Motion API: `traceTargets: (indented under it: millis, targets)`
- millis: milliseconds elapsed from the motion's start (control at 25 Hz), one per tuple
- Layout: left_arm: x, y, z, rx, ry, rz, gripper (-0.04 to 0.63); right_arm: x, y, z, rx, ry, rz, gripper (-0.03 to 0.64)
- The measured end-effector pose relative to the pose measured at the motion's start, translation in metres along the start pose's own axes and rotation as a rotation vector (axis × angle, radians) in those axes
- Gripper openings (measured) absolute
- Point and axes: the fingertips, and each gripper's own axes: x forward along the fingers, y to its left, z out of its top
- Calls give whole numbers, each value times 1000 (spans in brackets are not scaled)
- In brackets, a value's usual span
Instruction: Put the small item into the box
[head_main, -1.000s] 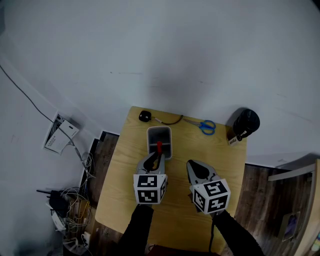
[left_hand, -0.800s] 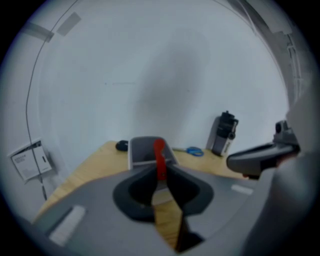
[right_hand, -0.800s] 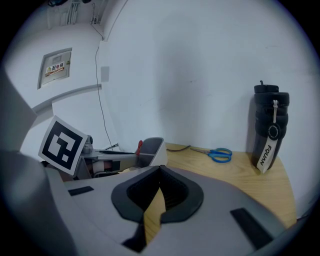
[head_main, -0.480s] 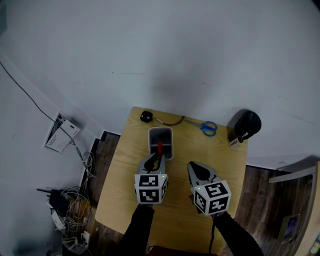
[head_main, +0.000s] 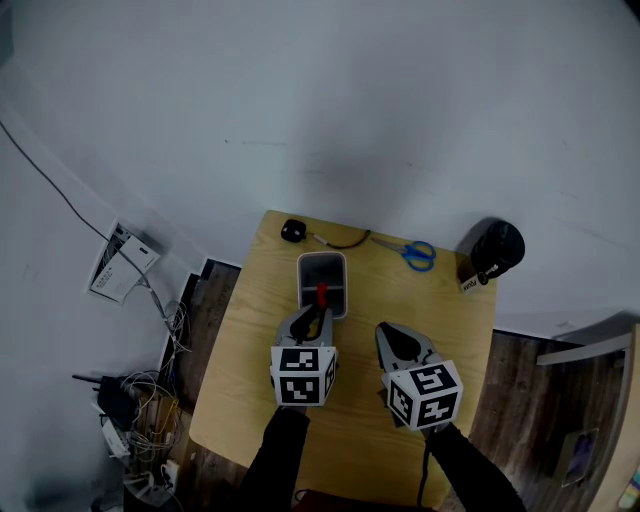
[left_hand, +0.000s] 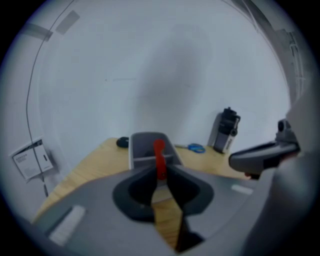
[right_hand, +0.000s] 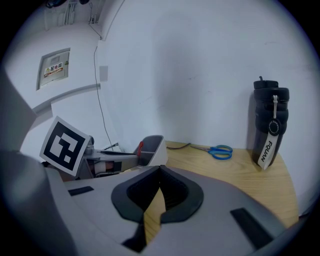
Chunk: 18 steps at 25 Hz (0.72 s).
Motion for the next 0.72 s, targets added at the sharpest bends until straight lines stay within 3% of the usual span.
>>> traceTargets:
  millis: [720]
  targets:
    - [-6,2,3,-4,-14,12,76,-1,4,2,-12,-6,3,8]
